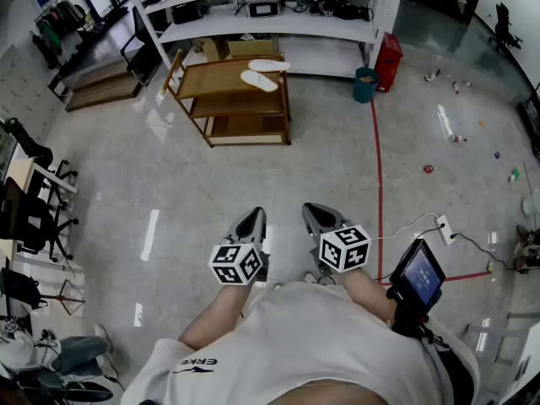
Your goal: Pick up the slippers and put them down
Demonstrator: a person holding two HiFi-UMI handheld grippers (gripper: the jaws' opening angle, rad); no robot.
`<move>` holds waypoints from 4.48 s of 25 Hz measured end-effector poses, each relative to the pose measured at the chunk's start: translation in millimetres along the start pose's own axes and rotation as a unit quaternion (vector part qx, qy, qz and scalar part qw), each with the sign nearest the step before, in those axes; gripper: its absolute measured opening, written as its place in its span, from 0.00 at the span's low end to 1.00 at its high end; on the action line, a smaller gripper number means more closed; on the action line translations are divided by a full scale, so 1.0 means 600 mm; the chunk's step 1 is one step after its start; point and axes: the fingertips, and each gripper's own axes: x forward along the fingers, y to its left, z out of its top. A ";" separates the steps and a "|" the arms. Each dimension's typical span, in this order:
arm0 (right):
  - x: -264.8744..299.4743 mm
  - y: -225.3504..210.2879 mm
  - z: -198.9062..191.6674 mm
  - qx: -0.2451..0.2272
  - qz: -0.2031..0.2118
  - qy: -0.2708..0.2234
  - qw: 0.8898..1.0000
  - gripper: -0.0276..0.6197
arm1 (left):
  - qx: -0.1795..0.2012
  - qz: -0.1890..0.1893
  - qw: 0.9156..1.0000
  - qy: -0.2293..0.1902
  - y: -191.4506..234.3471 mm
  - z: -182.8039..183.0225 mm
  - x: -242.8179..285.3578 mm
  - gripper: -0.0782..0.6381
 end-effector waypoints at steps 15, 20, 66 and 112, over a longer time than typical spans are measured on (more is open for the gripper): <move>0.001 0.010 0.011 0.004 0.005 -0.011 1.000 0.05 | -0.003 0.001 1.000 0.003 0.008 0.003 -0.007 0.11; 0.002 0.008 0.012 0.008 0.005 -0.012 1.000 0.05 | -0.002 -0.002 1.000 0.004 0.007 0.005 -0.003 0.11; 0.157 0.005 0.081 -0.001 0.023 -0.014 1.000 0.05 | -0.017 0.018 0.999 -0.027 0.123 0.084 0.059 0.11; 0.452 -0.398 0.303 0.031 -0.011 0.002 0.999 0.05 | -0.023 0.007 1.000 0.014 0.214 0.208 0.597 0.11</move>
